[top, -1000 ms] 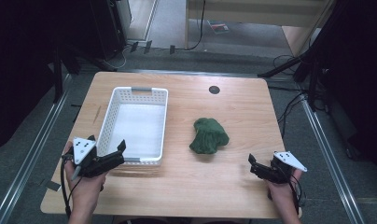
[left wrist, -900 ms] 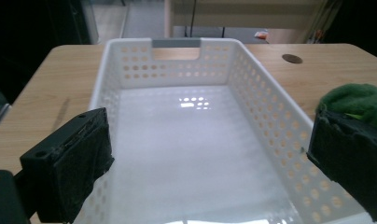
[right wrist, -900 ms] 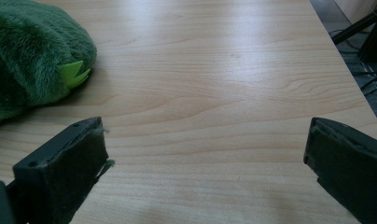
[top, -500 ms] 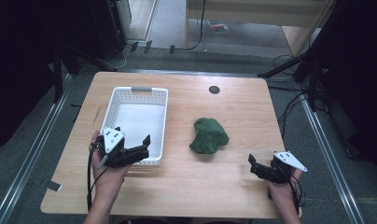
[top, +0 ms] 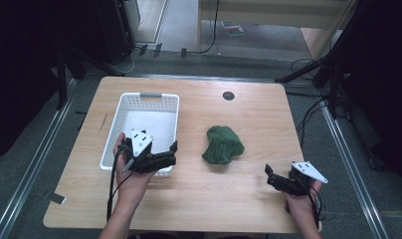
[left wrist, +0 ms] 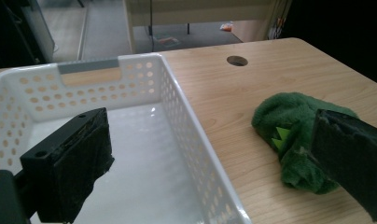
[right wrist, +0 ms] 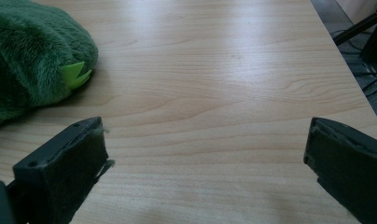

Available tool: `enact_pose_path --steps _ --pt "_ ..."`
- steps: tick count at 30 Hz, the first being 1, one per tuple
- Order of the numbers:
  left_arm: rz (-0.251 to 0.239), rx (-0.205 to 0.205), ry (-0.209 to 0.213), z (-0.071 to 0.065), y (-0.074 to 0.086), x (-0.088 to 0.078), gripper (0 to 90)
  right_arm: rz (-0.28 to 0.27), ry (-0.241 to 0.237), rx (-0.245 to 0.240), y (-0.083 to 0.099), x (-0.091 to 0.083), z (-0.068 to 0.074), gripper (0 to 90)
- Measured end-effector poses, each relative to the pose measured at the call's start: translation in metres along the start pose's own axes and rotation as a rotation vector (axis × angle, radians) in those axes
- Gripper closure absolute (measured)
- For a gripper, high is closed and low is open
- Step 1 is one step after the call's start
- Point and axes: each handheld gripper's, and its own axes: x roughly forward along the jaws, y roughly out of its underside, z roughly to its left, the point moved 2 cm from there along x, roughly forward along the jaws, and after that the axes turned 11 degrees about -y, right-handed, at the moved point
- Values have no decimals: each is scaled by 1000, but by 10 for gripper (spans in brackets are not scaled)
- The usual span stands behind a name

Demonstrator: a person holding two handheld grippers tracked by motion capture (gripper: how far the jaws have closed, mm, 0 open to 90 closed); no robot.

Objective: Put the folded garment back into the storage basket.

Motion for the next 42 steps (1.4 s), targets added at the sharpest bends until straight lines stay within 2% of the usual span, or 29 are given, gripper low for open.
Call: enact_pose_path --steps 12,20,28,32,33,34,35,37,38,40,42 --pt "26 17 43 -28 -3 18 5 3 -1 -6 0 0 0 0" --pt "46 -1 80 -43 -7 26 5 3 -3 -6 0 0 1 0" --pt "48 -10 123 -65 -14 37 5 5 -4 -5 0 0 1 0" --pt "62 -11 154 -82 -16 45 0 5 -5 -4 0 0 0 0" --pt "62 -11 154 -82 -16 45 0 5 -5 -4 0 0 0 0" --pt "82 -8 167 -89 -16 50 0 6 -6 -3 0 0 1 0" --pt "82 -8 167 -89 -16 50 0 6 -6 -3 0 0 1 0" --pt "121 -5 181 -100 -15 60 0 7 -8 -7 0 1 0 0" --pt "121 -5 181 -100 -15 60 0 7 -8 -7 0 1 0 0" --pt "145 0 190 -109 -12 67 0 7 -10 -5 0 0 0 0" --pt "184 -14 203 -118 -9 74 0 7 -11 -5 0 1 0 0"
